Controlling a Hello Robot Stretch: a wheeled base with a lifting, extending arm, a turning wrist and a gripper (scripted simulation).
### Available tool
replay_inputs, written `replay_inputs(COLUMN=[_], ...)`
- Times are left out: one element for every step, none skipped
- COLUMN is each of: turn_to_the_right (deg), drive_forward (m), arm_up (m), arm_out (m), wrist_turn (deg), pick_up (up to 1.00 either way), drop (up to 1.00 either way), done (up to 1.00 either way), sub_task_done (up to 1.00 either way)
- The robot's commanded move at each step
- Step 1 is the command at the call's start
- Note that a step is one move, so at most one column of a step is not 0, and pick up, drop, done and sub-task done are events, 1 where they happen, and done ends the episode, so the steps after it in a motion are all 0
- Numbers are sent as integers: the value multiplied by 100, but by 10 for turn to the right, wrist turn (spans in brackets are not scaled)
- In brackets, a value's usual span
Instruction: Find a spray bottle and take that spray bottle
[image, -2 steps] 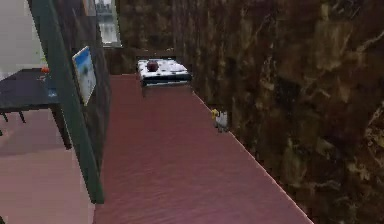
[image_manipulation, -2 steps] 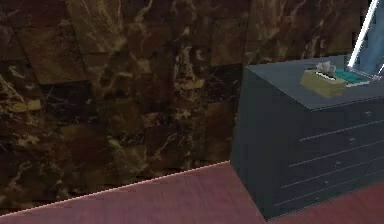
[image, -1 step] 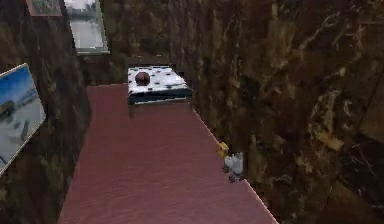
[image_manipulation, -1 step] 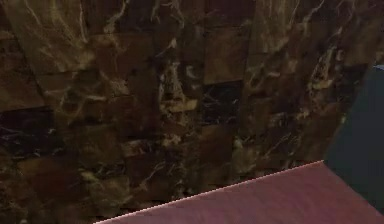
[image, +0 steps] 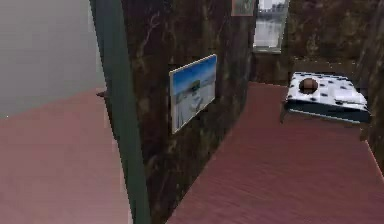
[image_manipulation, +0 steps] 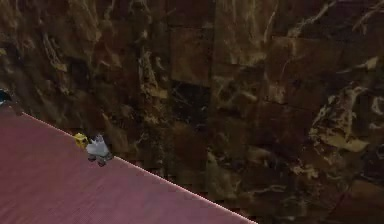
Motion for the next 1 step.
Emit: replay_inputs(turn_to_the_right=[-450], drive_forward=[0], arm_up=[0], arm_out=[0], wrist_turn=[0], pick_up=[0], drop=[0], done=[0], sub_task_done=[0])
